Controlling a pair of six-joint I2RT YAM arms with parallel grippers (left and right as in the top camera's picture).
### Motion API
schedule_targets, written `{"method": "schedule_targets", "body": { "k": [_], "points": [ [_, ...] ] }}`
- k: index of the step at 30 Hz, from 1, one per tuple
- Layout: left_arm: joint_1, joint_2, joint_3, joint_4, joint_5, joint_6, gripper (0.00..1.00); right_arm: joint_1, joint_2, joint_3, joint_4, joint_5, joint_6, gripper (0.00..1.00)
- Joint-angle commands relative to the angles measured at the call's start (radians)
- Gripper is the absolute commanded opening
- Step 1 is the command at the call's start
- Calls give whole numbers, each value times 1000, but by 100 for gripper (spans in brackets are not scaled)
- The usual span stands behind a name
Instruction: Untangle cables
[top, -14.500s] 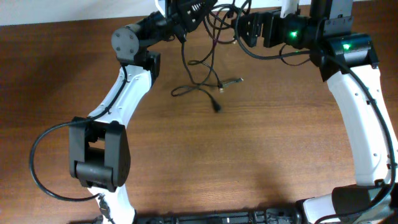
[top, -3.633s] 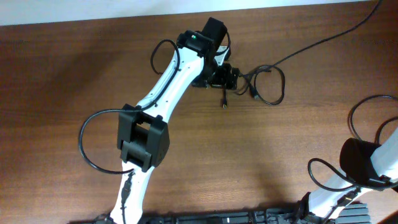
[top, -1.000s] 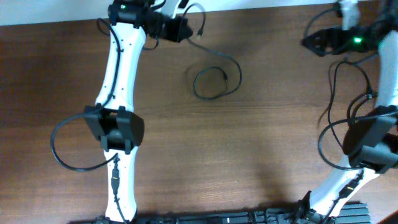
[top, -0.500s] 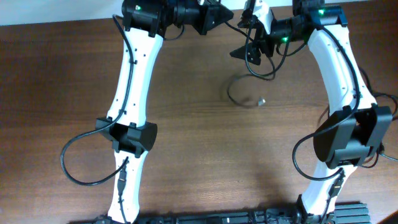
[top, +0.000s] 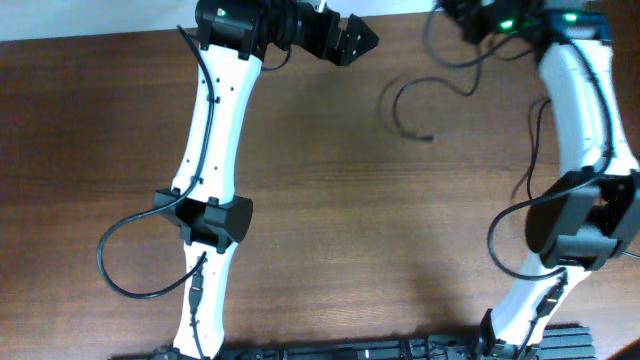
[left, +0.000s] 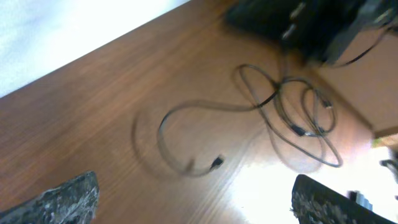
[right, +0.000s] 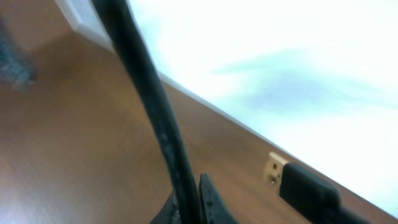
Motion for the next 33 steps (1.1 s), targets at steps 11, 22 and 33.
{"method": "schedule_targets", "body": {
  "k": [11,22,33],
  "points": [
    [2,-3,23,-100,-83,25,99,-356,-97,10,9,481,165,4],
    [1,-3,23,-112,-83,25,99,-472,-73,9,-285,933,60,56],
    [1,-3,23,-112,-126,25,99,-482,-72,9,-639,867,55,99]
  ]
}}
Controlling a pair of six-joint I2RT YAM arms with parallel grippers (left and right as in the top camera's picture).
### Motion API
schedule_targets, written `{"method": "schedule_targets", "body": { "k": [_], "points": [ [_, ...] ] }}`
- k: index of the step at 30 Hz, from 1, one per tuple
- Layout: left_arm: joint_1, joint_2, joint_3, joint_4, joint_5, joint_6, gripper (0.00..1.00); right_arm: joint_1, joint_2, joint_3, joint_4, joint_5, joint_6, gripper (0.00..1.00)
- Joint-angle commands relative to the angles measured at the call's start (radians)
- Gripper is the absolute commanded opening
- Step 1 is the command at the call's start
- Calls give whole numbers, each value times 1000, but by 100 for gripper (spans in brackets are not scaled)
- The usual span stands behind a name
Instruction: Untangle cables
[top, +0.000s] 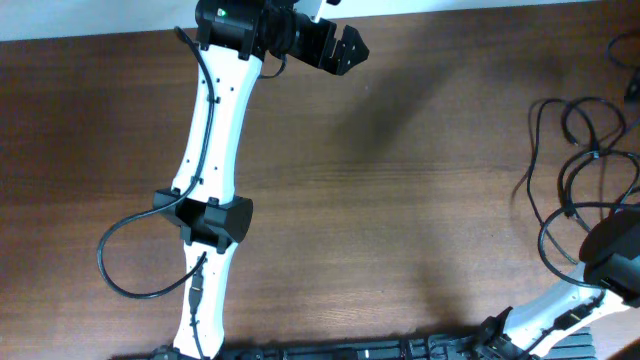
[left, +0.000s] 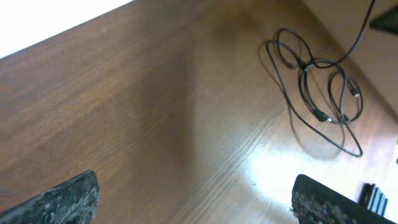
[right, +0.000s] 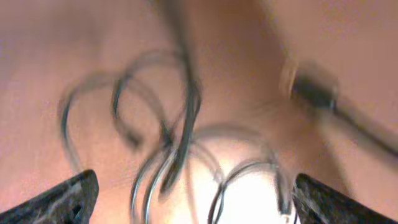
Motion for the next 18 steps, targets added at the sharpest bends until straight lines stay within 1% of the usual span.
{"method": "schedule_targets", "body": {
  "k": [1,2,3,5,8,13,18],
  "points": [
    [1,-3,22,2,-28,19,99,2,-5,5,-149,-92,2,99],
    [1,-3,22,3,-28,20,99,2,-5,5,-227,-140,2,99],
    [1,-3,22,2,-28,19,99,2,-5,5,-264,-167,-1,99],
    [1,-3,22,2,-28,20,99,2,-5,5,-316,-283,-2,99],
    [1,-3,22,2,-28,20,99,2,-5,5,-308,-419,-8,99],
    [2,-3,22,2,-28,20,99,24,-6,5,-340,-444,-8,99],
    [-2,-2,22,2,-27,19,99,154,-6,5,-357,-570,-7,99]
  ]
}}
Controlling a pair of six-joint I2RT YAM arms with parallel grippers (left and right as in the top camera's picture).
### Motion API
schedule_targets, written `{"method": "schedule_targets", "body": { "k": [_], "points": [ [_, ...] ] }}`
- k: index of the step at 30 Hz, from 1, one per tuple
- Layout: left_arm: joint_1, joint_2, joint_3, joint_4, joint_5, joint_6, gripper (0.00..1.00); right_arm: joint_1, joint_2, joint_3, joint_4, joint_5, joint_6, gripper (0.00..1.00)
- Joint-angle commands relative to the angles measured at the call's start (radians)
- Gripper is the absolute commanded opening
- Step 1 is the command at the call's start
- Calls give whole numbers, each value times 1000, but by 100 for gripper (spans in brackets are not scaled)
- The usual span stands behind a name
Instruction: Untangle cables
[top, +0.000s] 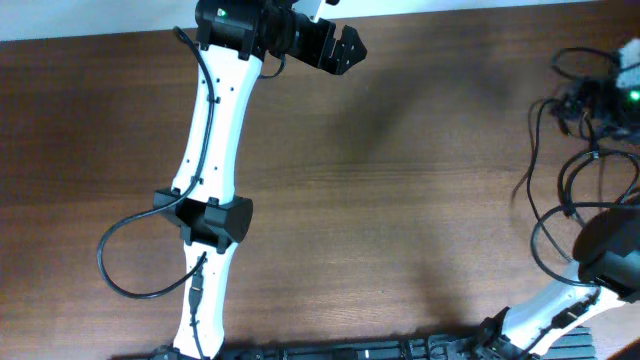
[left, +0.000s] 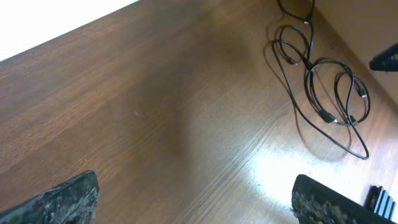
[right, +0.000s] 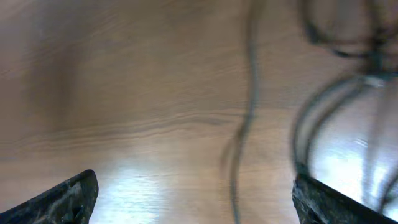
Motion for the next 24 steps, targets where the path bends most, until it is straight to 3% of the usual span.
{"method": "schedule_targets", "body": {
  "k": [1,5,13,17,21,24],
  "points": [
    [-2,-2,22,2,-8,19,99,119,-6,5,-3,-130,13,99],
    [-1,-2,22,2,-8,19,99,340,-6,5,-3,-268,16,99],
    [-2,-2,22,2,-8,19,99,715,-6,5,-3,-273,15,99],
    [-2,-2,22,2,-8,19,99,754,-6,5,40,-275,21,99],
    [-2,-2,22,2,-8,19,99,753,-6,5,85,-274,178,99],
    [-2,-2,22,2,-8,19,99,776,-65,5,172,-265,163,99]
  ]
}}
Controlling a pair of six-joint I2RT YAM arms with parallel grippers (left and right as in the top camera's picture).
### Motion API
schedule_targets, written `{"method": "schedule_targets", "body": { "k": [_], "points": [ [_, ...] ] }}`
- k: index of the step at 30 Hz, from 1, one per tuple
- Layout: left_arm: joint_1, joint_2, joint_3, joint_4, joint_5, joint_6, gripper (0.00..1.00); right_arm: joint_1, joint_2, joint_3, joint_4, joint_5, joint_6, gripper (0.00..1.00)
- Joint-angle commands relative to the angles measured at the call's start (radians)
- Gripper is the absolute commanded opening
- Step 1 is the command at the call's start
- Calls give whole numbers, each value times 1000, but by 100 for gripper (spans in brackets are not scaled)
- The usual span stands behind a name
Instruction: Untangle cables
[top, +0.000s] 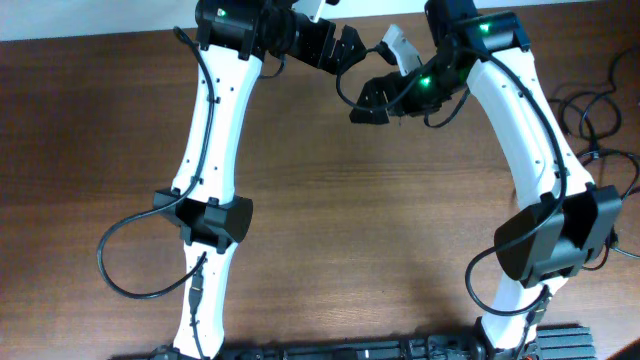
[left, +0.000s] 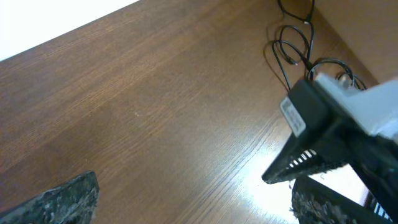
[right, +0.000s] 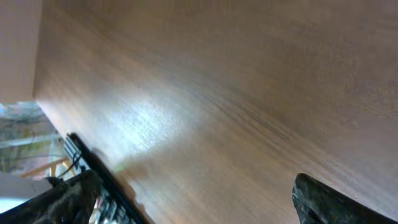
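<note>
A tangle of thin black cables (top: 588, 125) lies on the brown table (top: 330, 230) at its far right edge. The left wrist view shows part of it (left: 291, 57) behind the right arm. My left gripper (top: 350, 48) hangs open over the back middle of the table, with nothing between its fingers (left: 196, 186). My right gripper (top: 362, 105) is just in front of it, also open and empty (right: 196, 186). It points left, far from the cables. Its dark body (left: 323, 146) fills the right side of the left wrist view.
A black rail (top: 470, 345) runs along the table's front edge. The left arm's own cable loop (top: 120, 270) hangs at the front left. The right arm (top: 530, 120) arches across the right half of the table. A white wall lies behind the back edge.
My right gripper was at the far right edge beside the cables. Now it is at the back middle, close to the left gripper, still open and empty. The left gripper has not moved.
At first my right gripper was shut on a cable at the back right, with cable loops lying near the back middle. Then the cables lay bunched at the far right edge and the gripper was open over them. It stayed there, then moved to the middle.
</note>
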Motion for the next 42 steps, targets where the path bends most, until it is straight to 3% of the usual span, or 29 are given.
{"method": "schedule_targets", "body": {
  "k": [1,4,5,7,11,14,23,28,29,36,38,42],
  "points": [
    [-2,-2,22,2,-8,19,99,40,-101,5,112,37,14,99],
    [0,-2,22,2,-8,19,99,105,-221,5,208,249,-12,99],
    [1,-2,22,2,-8,19,99,122,-257,5,211,283,-89,99],
    [-2,-2,22,2,-8,19,99,135,-330,2,211,304,-225,99],
    [-2,-2,22,2,-8,19,99,110,-462,-101,277,349,-246,99],
    [-2,-2,22,2,-8,19,99,67,-607,-347,443,348,-246,99],
    [-2,-2,22,2,-8,19,99,-83,-1198,-1290,1208,348,-245,99],
    [-2,-2,22,2,-8,19,99,-103,-1498,-1659,1482,408,-173,99],
    [-2,-2,22,2,-8,19,99,-103,-1548,-1708,1506,457,-115,99],
    [-2,-2,22,2,-8,19,99,-103,-1864,-1950,1518,637,-92,99],
    [-2,-2,22,2,-8,19,99,-106,-1954,-1970,1423,711,-32,99],
    [-2,-2,22,2,-8,19,99,-148,-1963,-1970,1280,733,-31,99]
  ]
}}
